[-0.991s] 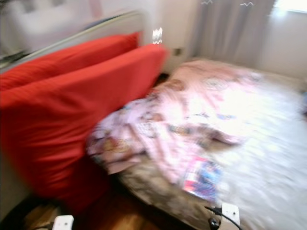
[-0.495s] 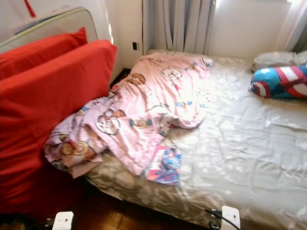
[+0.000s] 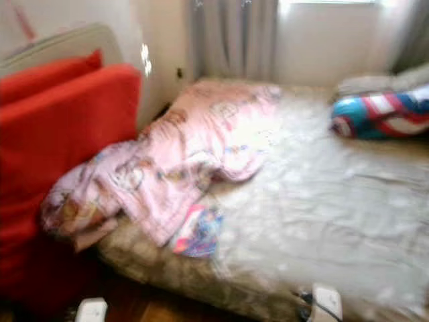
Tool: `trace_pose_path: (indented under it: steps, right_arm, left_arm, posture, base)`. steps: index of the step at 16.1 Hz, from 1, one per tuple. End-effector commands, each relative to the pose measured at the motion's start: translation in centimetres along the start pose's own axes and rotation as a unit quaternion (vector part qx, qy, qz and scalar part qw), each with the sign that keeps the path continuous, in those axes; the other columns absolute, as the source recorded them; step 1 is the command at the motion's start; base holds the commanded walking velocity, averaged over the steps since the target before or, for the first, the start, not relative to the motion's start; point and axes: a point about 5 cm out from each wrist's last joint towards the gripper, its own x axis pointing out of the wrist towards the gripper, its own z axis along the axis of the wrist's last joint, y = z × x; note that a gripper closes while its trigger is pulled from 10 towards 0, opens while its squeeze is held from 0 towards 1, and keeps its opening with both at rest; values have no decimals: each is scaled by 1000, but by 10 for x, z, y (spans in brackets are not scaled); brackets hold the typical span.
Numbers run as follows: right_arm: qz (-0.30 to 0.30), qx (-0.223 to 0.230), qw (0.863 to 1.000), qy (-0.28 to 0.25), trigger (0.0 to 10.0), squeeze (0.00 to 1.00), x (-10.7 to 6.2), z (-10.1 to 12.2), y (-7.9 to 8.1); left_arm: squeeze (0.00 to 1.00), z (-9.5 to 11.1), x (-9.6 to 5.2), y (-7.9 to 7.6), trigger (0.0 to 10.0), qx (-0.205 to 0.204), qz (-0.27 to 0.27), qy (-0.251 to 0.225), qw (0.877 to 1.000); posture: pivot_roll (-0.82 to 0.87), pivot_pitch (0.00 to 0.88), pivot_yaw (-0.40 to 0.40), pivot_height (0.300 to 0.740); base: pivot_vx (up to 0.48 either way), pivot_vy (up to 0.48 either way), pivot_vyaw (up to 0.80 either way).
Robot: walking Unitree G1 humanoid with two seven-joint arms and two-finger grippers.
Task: Clean up the room
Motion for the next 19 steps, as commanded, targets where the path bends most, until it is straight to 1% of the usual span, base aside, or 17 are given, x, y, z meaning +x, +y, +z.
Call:
trace_pose_path:
  steps: [1, 19]
  right_arm:
    - [6, 3, 1000, -2, 10000, 0, 1, 2, 5]
    - [1, 6, 1000, -8, 10000, 0, 1, 3, 4]
  left_arm:
    - [0, 1, 0, 6, 10000, 1, 10, 2, 1000]
    - [0, 2, 0, 6, 10000, -3, 8, 1, 1000]
  posture:
    - [-9, 0, 5, 740]
    - [-20, 0, 7, 740]
  base:
    - [0, -285, 0]
    - [0, -286, 0]
